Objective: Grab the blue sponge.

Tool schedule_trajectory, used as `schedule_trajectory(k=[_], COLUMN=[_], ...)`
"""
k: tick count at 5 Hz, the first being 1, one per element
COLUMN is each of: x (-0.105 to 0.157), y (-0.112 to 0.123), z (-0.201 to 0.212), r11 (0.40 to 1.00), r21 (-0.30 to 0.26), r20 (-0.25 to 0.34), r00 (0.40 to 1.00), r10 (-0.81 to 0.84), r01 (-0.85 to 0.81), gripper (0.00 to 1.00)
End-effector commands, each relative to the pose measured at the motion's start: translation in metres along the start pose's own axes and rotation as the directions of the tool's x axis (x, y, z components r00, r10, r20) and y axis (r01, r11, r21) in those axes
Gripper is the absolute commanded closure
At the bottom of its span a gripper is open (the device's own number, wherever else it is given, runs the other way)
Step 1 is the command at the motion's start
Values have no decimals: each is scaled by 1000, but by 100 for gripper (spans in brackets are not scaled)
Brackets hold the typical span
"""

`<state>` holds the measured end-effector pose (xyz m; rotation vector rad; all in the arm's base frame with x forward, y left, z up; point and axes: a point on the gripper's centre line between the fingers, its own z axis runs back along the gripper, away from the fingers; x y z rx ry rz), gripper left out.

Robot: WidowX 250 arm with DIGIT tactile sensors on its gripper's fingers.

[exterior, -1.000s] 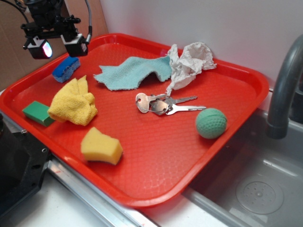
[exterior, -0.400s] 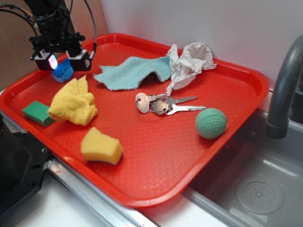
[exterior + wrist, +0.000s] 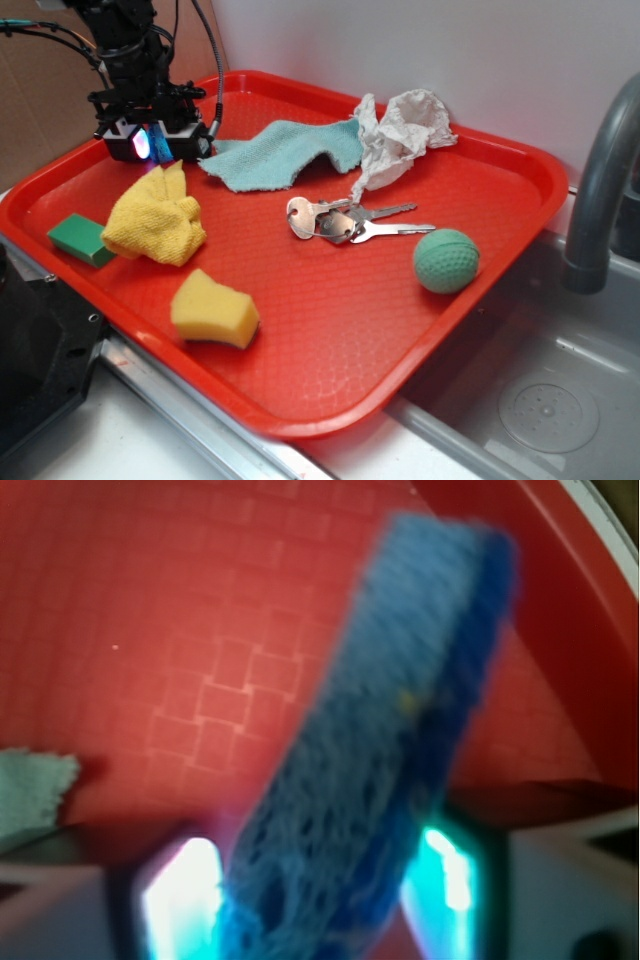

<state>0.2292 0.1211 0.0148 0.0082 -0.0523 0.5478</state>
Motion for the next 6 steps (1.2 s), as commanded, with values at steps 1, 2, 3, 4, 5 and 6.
schedule_trajectory(k=[1,2,3,4,5,6], x=[-4,-22,-45,-72,-75,-60], y=[-9,-22,-43,-62,-57,-44], z=[81,129,165,202,213,212], r11=[993,977,936,887,881,811], r21=[-13,-32,-80,-118,-107,-116], r20=[151,189,194,192,193,238], r00=[982,961,927,887,879,809], r10=[-111,-200,-322,-421,-437,-537], r01=[114,210,342,447,461,573], gripper=[100,100,100,100,100,100])
